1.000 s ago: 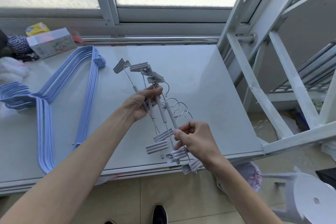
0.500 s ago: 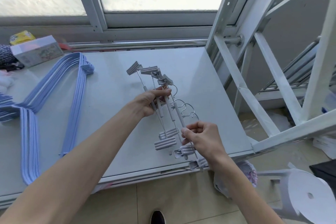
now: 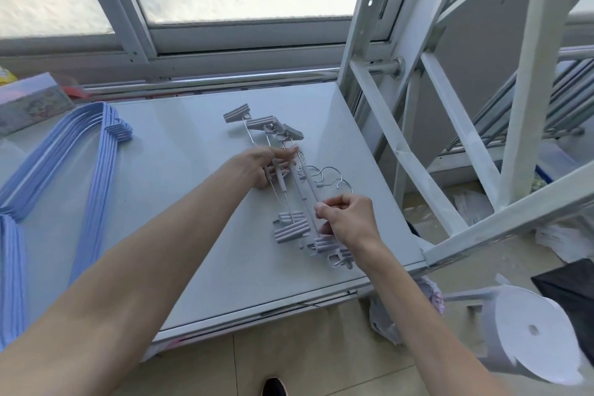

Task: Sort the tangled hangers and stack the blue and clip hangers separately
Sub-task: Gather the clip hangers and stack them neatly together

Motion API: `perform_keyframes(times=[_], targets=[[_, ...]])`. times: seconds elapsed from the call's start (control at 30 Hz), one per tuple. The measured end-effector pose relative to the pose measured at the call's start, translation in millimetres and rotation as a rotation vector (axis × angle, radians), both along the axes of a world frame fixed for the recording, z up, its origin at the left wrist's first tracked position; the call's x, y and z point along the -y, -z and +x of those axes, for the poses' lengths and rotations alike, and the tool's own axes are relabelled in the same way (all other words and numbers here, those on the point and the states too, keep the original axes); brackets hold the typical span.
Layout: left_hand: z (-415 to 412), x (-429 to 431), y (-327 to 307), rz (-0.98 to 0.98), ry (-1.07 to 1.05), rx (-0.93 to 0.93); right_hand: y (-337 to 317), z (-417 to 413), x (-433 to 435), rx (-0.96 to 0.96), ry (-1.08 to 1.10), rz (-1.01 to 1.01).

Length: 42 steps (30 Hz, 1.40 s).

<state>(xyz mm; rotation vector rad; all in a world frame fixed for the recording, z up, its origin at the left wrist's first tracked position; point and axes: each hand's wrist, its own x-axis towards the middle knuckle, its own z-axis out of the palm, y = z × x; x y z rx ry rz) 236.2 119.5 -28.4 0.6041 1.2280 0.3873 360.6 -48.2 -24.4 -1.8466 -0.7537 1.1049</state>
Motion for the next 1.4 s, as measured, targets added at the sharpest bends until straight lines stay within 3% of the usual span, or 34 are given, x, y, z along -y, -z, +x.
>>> perform_keyframes(times=[0.33, 0.57, 0.73, 0.93, 1.17, 1.3, 1.4], targets=[[-18.5, -5.6, -9.0, -0.038, 0.0, -0.041, 8.8, 10.0, 2.2, 0.017, 0.076, 0.023], [-16.4, 7.8, -4.3, 0.244, -0.187, -0.166, 12.9, 10.4, 4.3, 0.081, 0.067, 0.048], [-15.4, 17.1, -2.1, 0.424, -0.061, -0.57, 14.1, 9.5, 3.5, 0.195, 0.045, 0.048], [-15.1, 24.7, 3.7, 0.653, 0.091, -0.927, 13.0, 11.7, 4.2, 0.299, 0.059, 0.057], [-16.0, 36.2, 10.2, 1.186, 0.332, -0.916, 12.2, 16.3, 3.5, 0.328, 0.094, 0.083], [-11.9, 42.8, 21.0, 1.119, 0.587, -0.84, 14.4, 20.4, 5.7, 0.319, 0.098, 0.083], [-15.5, 46.1, 29.1, 1.134, 0.625, -0.839, 16.0, 23.5, 6.9, 0.33, 0.097, 0.08]])
